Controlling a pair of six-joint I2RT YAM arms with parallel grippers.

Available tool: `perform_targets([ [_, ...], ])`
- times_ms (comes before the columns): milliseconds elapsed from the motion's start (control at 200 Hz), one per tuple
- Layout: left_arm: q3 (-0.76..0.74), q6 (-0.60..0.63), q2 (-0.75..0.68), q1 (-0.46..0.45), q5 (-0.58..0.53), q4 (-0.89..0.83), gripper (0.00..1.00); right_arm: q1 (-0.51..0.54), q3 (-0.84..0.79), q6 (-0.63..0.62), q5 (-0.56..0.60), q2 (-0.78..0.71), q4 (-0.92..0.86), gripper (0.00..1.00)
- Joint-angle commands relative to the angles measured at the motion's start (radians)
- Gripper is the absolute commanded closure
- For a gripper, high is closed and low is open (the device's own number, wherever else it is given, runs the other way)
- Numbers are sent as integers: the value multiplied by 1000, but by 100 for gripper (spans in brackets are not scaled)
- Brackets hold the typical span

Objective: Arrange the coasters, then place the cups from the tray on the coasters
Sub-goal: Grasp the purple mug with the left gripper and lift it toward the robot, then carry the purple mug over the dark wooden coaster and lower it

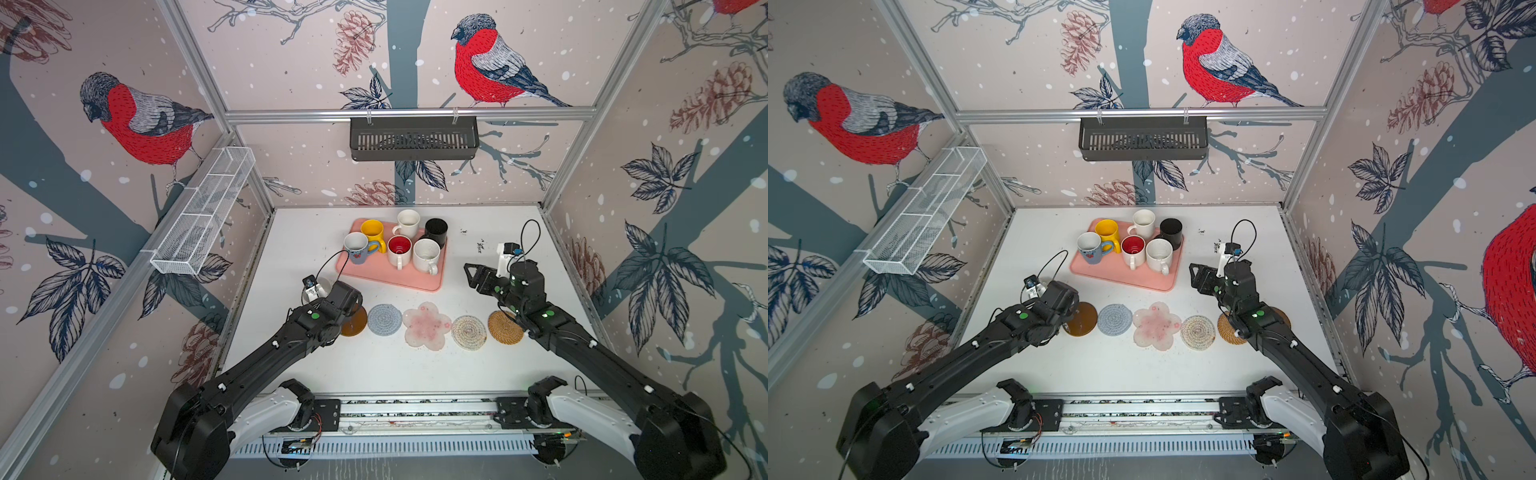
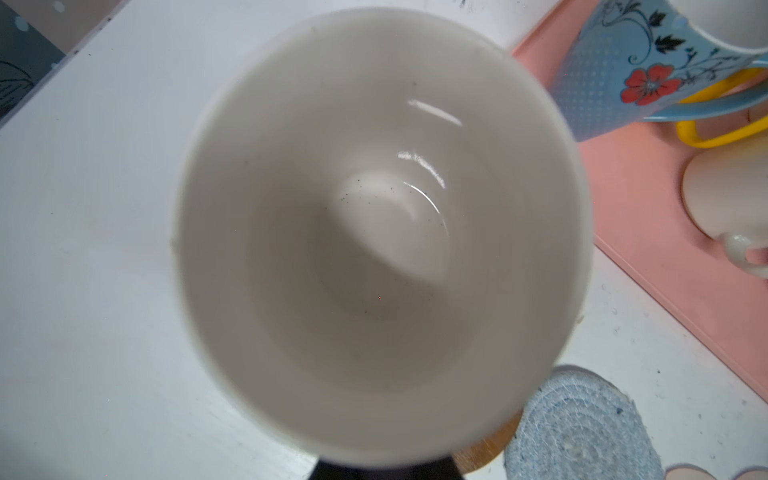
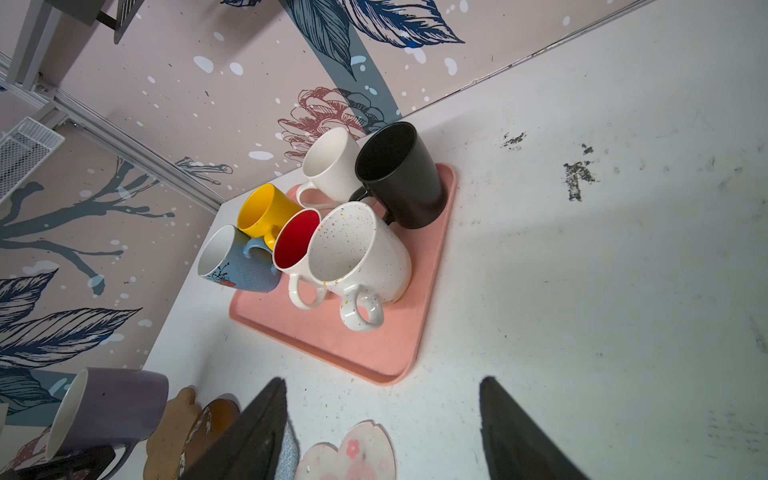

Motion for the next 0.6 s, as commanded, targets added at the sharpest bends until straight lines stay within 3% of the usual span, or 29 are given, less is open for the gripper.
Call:
perform_targets([
  [0,-18,-30,-15,10,-76,-1,100,4,-1,9,-6,-1,37,27],
  [590,-96,-93,-40,18,-70,-53,100,6,-4,13,-8,-6,40,27],
])
